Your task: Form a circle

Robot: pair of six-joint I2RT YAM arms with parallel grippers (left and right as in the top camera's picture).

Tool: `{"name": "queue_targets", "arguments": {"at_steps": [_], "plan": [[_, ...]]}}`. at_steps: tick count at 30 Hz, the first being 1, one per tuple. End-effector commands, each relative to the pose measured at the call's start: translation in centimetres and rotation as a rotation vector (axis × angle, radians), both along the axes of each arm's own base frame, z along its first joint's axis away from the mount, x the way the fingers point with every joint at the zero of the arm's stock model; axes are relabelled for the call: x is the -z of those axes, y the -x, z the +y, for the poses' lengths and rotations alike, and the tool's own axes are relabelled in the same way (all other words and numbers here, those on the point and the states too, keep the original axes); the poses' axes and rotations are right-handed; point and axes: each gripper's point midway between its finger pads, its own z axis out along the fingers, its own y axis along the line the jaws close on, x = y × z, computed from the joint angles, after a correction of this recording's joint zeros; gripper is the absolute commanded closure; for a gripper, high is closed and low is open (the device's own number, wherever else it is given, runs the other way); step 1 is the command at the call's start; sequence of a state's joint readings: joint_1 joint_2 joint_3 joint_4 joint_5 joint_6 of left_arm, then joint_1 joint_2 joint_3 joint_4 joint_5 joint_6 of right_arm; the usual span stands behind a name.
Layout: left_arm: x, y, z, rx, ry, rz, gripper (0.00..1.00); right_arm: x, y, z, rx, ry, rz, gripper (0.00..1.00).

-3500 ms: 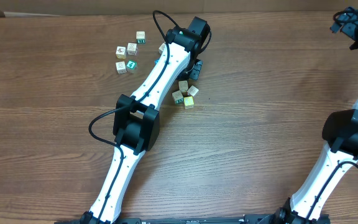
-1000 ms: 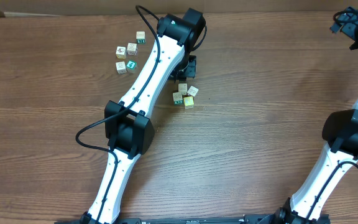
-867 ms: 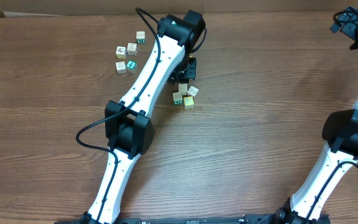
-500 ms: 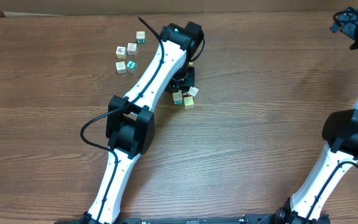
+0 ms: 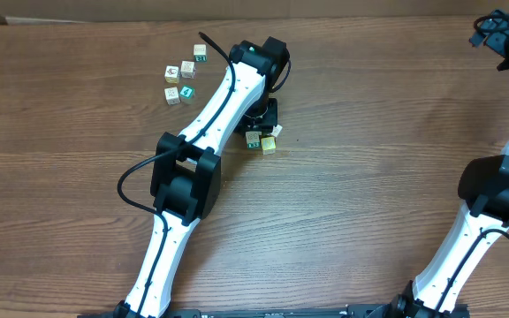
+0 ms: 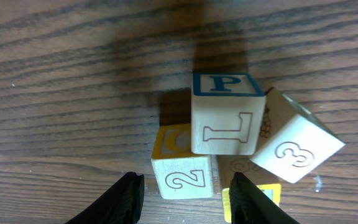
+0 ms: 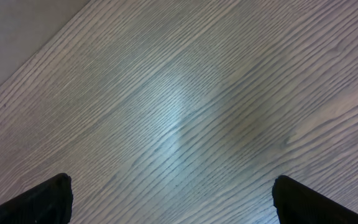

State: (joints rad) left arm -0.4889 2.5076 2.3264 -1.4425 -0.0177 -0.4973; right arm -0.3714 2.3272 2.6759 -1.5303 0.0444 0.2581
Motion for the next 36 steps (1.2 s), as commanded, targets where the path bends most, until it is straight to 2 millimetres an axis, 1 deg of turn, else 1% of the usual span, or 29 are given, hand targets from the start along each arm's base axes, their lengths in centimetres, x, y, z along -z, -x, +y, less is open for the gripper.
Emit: {"name": "queue_targets", "arguments": {"at_steps": [1,10,18,25,36], "plan": [[-0.1,0.1,0.3,-0.020,0.008,0.008,0.59,-1.1,0.0,0.0,0.001,0.016,-0.025,0.00],[0.2,0.2,0.3,-0.017,0.003,0.009,0.61,-1.1,0.0,0.0,0.001,0.016,-0.025,0.00],[1.2,0.8,0.5,-0.016,-0.009,0.032,0.60,-1.1,0.0,0.0,0.001,0.016,-0.025,0.00],[1.3,0.5,0.5,-0.014,-0.005,0.023,0.68,-1.1,0.0,0.0,0.001,0.016,-0.025,0.00],[1.3,0.5,0.6,0.021,-0.003,0.024,0.71,-1.1,0.0,0.0,0.001,0.016,-0.025,0.00]]}}
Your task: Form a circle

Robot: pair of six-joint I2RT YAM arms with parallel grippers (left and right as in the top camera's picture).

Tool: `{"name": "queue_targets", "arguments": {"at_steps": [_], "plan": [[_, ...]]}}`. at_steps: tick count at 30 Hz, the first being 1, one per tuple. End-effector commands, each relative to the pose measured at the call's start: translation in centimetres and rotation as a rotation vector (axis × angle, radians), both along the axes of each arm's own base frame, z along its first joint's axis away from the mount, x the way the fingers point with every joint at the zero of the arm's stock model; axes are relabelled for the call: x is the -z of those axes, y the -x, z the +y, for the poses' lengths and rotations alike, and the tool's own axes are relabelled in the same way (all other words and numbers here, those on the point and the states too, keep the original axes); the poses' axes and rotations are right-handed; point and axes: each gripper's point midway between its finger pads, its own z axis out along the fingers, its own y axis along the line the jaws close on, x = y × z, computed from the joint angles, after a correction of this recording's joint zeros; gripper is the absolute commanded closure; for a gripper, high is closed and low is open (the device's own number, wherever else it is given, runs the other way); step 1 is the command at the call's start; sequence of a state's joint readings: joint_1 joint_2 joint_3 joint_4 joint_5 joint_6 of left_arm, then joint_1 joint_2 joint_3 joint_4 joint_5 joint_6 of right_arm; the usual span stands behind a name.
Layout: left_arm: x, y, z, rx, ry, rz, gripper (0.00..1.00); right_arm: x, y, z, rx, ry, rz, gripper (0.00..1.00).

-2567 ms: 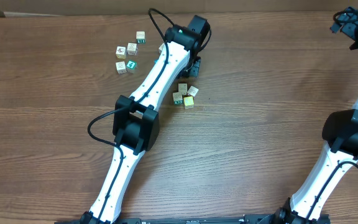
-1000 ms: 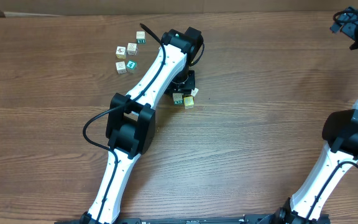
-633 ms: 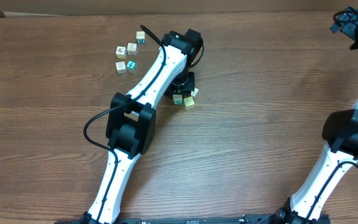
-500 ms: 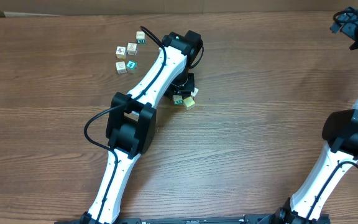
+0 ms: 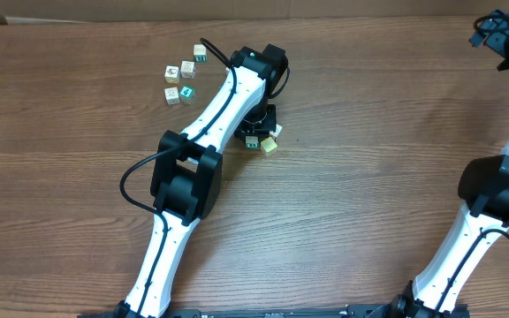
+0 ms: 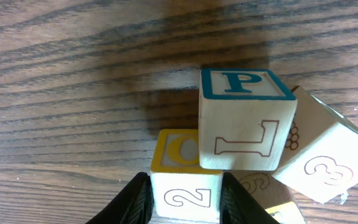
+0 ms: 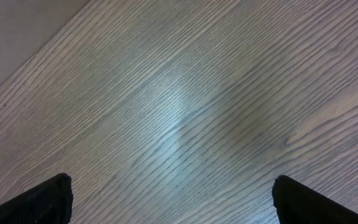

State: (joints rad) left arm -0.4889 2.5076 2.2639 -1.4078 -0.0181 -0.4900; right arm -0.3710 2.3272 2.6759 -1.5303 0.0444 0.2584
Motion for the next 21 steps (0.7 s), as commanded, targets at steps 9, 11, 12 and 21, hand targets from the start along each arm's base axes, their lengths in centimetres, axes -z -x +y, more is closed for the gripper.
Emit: {"name": "queue_targets", "arguments": {"at_steps": [9,11,12,21], "plan": [[-0.30,-0.06,0.93,0.015,-0.026,-0.002,0.74,-1.09,0.00,0.00,0.001,0.016,-0.024,0.00],[-0.32,-0.04,0.94,0.015,-0.026,-0.001,0.75,-1.09,0.00,0.00,0.001,0.016,-0.024,0.00],[-0.31,-0.03,0.94,0.011,-0.027,-0.001,0.76,-1.09,0.00,0.00,0.001,0.016,-0.024,0.00],[-0.31,-0.16,0.91,-0.005,-0.026,-0.007,0.76,-1.09,0.00,0.00,0.001,0.016,-0.024,0.00]]}}
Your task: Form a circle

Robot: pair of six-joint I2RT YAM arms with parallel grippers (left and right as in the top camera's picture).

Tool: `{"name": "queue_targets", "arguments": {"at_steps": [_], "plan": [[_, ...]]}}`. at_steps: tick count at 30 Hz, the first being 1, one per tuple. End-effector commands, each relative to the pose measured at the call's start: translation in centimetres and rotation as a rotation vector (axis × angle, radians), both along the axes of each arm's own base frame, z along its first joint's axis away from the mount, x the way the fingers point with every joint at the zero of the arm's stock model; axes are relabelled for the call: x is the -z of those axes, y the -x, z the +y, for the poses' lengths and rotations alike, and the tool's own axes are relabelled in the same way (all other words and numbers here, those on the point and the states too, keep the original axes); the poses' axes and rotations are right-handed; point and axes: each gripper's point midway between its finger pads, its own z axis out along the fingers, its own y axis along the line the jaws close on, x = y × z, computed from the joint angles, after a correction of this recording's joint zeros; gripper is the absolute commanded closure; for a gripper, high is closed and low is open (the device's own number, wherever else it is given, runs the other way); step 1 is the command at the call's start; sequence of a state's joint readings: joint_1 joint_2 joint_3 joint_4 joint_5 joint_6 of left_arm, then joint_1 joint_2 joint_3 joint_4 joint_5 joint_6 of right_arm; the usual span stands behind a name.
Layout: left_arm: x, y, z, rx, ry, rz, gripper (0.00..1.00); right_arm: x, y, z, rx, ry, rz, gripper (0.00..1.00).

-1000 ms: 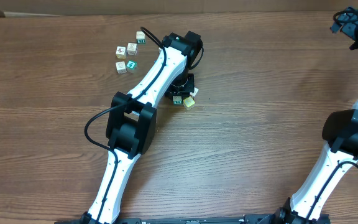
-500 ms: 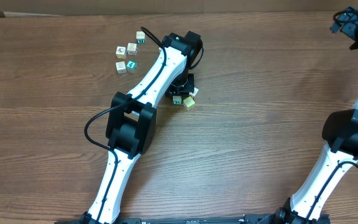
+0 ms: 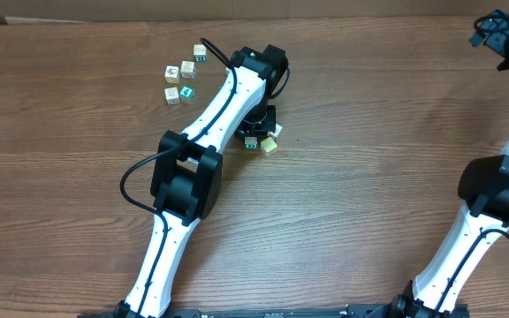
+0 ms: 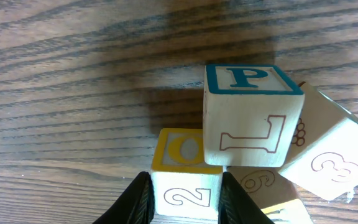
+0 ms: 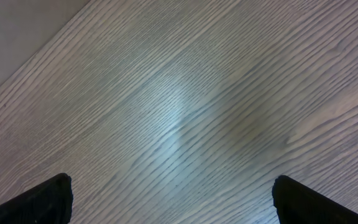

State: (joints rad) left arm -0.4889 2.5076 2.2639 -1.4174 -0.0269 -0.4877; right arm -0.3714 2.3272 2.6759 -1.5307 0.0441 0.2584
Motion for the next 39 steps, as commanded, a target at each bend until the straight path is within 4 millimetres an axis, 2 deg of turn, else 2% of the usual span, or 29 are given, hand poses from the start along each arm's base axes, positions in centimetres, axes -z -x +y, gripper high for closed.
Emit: {"name": "queue_targets", "arguments": {"at_steps": [1,12,26,39], "plan": [[-0.29,-0.34,0.64,-0.015,-0.013,-0.014,0.76,-1.10,-0.01,0.01,0.001,0.017,-0.025,0.00],[-0.26,-0.64,0.55,-0.019,-0.006,-0.025,0.76,-1.10,-0.01,0.01,0.001,0.017,-0.025,0.00],[-0.26,-0.51,0.66,-0.016,-0.010,-0.019,0.59,-1.10,-0.01,0.01,0.001,0.017,-0.025,0.00],[-0.28,-0.40,0.66,-0.025,0.008,-0.005,0.58,-1.10,-0.01,0.01,0.001,0.017,-0.025,0.00]]}}
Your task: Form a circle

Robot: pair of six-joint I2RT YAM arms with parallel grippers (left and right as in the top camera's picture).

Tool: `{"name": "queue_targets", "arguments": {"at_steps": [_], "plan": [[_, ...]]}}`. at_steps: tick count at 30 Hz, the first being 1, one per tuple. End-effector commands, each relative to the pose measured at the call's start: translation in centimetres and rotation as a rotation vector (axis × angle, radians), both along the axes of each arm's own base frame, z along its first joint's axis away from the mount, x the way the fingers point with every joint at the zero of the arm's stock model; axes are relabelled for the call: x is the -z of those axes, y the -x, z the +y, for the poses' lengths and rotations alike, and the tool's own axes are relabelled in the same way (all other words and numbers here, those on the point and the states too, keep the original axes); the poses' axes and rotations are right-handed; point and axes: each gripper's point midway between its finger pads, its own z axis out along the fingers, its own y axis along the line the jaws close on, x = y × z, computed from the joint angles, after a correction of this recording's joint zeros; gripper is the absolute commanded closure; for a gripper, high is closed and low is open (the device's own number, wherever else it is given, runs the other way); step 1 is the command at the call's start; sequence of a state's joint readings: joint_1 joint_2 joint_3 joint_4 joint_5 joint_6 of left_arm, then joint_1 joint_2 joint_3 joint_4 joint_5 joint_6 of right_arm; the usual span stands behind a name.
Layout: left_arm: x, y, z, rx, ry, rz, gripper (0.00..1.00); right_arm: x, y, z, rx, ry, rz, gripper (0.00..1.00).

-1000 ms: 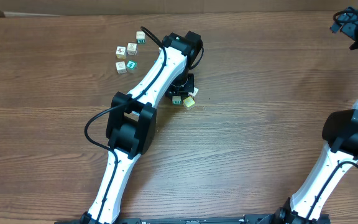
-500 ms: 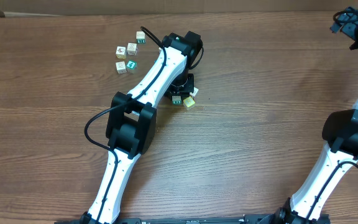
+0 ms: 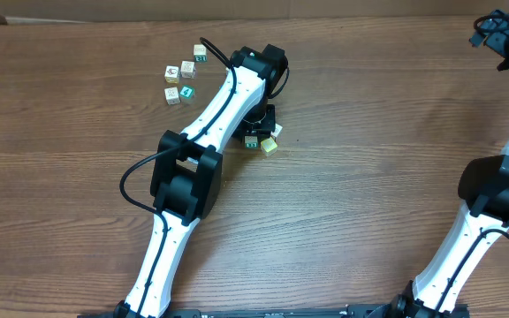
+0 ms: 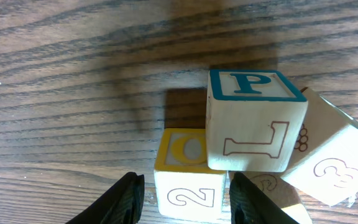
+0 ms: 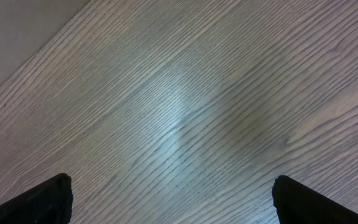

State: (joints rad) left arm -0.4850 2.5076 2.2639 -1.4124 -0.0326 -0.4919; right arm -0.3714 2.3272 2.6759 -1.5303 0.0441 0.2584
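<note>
In the left wrist view a small pile of wooblocks lies on the table. A yellow-topped block marked "2" [image 4: 188, 190] sits between the fingers of my left gripper [image 4: 186, 186], which is open with a gap on each side. A teal-topped "P" block [image 4: 253, 124] overlaps its right corner and looks higher. A tilted block marked "3" [image 4: 328, 171] leans at the right. Overhead, this pile [image 3: 263, 143] sits under the left gripper [image 3: 259, 124]. My right gripper [image 5: 173, 199] is open over bare wood.
Several more small blocks [image 3: 182, 78] lie in a loose group at the far left of the wooden table [image 3: 369, 177]. The left arm reaches diagonally across the middle. The right arm [image 3: 502, 35] is at the far right corner.
My left gripper has opened. Its fingers were pressed against the "2" block and now stand apart from it on both sides. The blocks and the right arm have kept their places.
At first my left gripper was open around the "2" block in the pile. Then it was shut on that block, and stayed shut at the following moment, the pile slightly shifted in view. Now it is open again, the block still on the table.
</note>
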Motion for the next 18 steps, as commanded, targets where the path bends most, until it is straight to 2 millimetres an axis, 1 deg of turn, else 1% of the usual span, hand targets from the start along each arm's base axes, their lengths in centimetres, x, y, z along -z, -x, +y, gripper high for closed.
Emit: {"name": "queue_targets", "arguments": {"at_steps": [1,7,13,18], "plan": [[-0.3,-0.2,0.4,-0.019,0.019,0.004,0.59,-1.1,0.0,0.0,0.001,0.016,-0.024,0.00],[-0.8,-0.6,-0.1,-0.007,0.052,-0.005,0.60,-1.1,0.0,0.0,0.001,0.016,-0.024,0.00],[-2.1,-1.4,-0.6,-0.001,0.081,-0.040,0.60,-1.1,0.0,0.0,0.001,0.016,-0.024,0.00],[-3.2,-1.6,-0.7,0.002,0.086,-0.051,0.60,-1.1,0.0,0.0,0.001,0.016,-0.024,0.00]]}}
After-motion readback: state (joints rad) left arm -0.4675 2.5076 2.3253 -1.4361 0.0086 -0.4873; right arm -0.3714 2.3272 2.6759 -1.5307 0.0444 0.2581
